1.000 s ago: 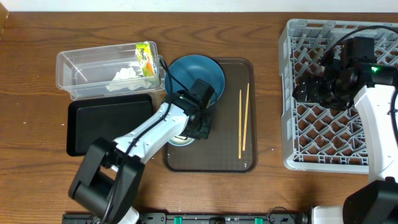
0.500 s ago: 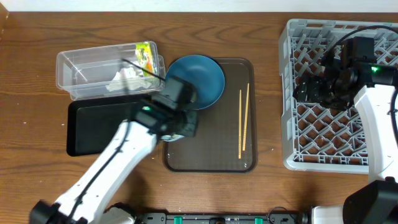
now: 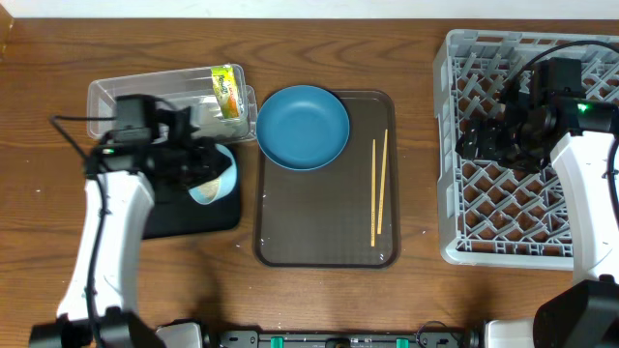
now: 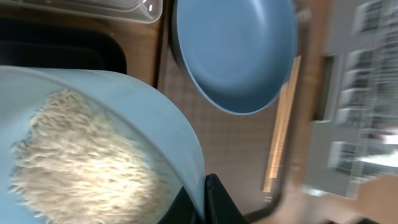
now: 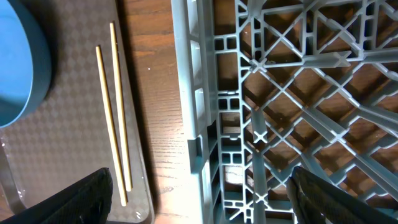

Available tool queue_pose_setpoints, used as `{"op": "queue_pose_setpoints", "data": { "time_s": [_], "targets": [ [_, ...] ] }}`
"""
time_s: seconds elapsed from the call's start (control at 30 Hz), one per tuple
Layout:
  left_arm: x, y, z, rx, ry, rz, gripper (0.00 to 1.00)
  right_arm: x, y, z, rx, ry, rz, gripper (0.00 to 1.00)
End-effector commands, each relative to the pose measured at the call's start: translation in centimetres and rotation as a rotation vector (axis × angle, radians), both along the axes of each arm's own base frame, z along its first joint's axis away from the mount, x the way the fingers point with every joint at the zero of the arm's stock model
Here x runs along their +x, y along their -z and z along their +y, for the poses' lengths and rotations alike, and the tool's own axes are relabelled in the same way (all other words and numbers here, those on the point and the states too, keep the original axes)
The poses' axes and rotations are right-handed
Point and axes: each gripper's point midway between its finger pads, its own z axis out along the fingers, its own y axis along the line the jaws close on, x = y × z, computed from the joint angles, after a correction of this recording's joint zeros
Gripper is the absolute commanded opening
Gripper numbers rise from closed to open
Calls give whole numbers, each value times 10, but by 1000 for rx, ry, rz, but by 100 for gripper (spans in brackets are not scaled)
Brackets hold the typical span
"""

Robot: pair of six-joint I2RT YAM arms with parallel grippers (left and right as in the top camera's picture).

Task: Sort waste into correct bins and load items into the dishwasher rack
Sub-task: 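Tip the bowl over the black tray to pour out the rice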

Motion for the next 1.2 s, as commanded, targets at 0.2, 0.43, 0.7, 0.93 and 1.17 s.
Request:
{"op": "queue_pose_setpoints", "data": {
  "time_s": [0.2,0.43,0.7,0.93,1.17],
  "targets": [
    [10,-11,15,-585,13,-95,6,-1,2,0,-6,-13,6,89],
    [20,-16,54,-841,-121,-127,6,-1,2,0,-7,-16,4,89],
    [18,-14,83,-949,-307,24,6,-1,2,0,-8,-20,4,89],
    [17,-14,91,-1012,-387,121,6,-2,2,0,-8,-20,7,89],
    [17,-14,91,-1008,-384,114,6,-2,2,0,-8,-20,8,89]
  ]
}}
